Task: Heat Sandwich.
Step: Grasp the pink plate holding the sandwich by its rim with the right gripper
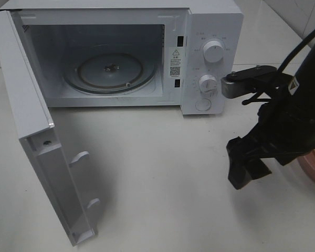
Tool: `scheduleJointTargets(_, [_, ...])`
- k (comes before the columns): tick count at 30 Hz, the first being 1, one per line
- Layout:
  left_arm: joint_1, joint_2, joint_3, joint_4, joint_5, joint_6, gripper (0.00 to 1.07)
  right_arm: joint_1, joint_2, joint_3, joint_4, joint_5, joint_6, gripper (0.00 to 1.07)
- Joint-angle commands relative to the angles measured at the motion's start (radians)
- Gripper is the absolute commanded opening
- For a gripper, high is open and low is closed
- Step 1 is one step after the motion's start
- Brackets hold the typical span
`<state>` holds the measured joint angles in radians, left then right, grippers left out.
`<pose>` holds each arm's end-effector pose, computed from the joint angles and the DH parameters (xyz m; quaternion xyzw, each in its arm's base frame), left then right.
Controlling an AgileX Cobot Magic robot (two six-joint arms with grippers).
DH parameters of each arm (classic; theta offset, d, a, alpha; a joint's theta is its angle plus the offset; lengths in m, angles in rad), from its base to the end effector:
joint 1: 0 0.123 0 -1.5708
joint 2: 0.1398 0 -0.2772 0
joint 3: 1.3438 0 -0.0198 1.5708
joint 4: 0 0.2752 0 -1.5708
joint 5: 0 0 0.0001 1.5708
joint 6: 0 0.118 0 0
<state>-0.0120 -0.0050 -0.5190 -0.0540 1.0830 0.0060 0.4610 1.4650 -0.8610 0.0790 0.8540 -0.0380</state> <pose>0.0442 -0.0062 0.2808 0.0093 0.8524 -0.0285 0.5220 0.2494 0.1317 0.1659 -0.2234 0.9691 0.0524 0.0908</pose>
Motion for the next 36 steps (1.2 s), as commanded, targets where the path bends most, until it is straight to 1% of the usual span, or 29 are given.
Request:
scheduleJointTargets(1, [0.001,-0.016,0.003,-0.003,-0.013,0.001,1.00,-0.048,-0.004,-0.005,-0.047,0.031,0.038,0.91])
scheduleJointTargets(2, [0.001,-0.016,0.003,-0.003,-0.013,0.001,1.00,-0.048,-0.004,-0.005,-0.047,0.031,0.038,0.91])
scheduleJointTargets(3, [0.001,-0.016,0.003,-0.003,-0.013,0.001,1.00,-0.076,-0.004,-0.005,-0.079,0.037,0.051,0.90])
scheduleJointTargets(5, [0.001,-0.016,0.003,-0.003,-0.013,0.001,1.00,-0.099,-0.004,-0.005,-0.119,0.037,0.059,0.90])
scheduleJointTargets(6, [0.001,-0.016,0.003,-0.003,-0.013,0.001,1.00,-0.099,-0.004,-0.005,-0.119,0.037,0.059,0.90])
scheduleJointTargets(10, [0.001,-0.016,0.003,-0.003,-0.013,0.001,1.00,-0.173,-0.003,-0.005,-0.197,0.036,0.080,0.88])
scheduleJointTargets(15, [0.001,-0.016,0.003,-0.003,-0.013,0.001,1.00,-0.212,0.002,-0.005,-0.208,0.032,0.080,0.88])
scheduleJointTargets(16, [0.001,-0.016,0.003,-0.003,-0.013,0.001,1.00,-0.235,0.005,-0.005,-0.215,0.024,0.081,0.87])
scheduleJointTargets(19, [0.001,-0.016,0.003,-0.003,-0.013,0.001,1.00,-0.264,0.017,-0.005,-0.245,0.000,0.099,0.87])
scheduleJointTargets(21, [0.001,-0.016,0.003,-0.003,-0.013,0.001,1.00,-0.265,0.020,-0.005,-0.248,-0.008,0.106,0.86])
scheduleJointTargets(24, [0.001,-0.016,0.003,-0.003,-0.013,0.001,1.00,-0.265,0.055,-0.005,-0.293,-0.031,0.142,0.86])
scheduleJointTargets(31, [0.001,-0.016,0.003,-0.003,-0.013,0.001,1.00,-0.265,0.128,-0.005,-0.297,-0.080,0.156,0.85])
scheduleJointTargets(36, [0.001,-0.016,0.003,-0.003,-0.013,0.001,1.00,-0.304,0.180,-0.005,-0.293,-0.110,0.159,0.84])
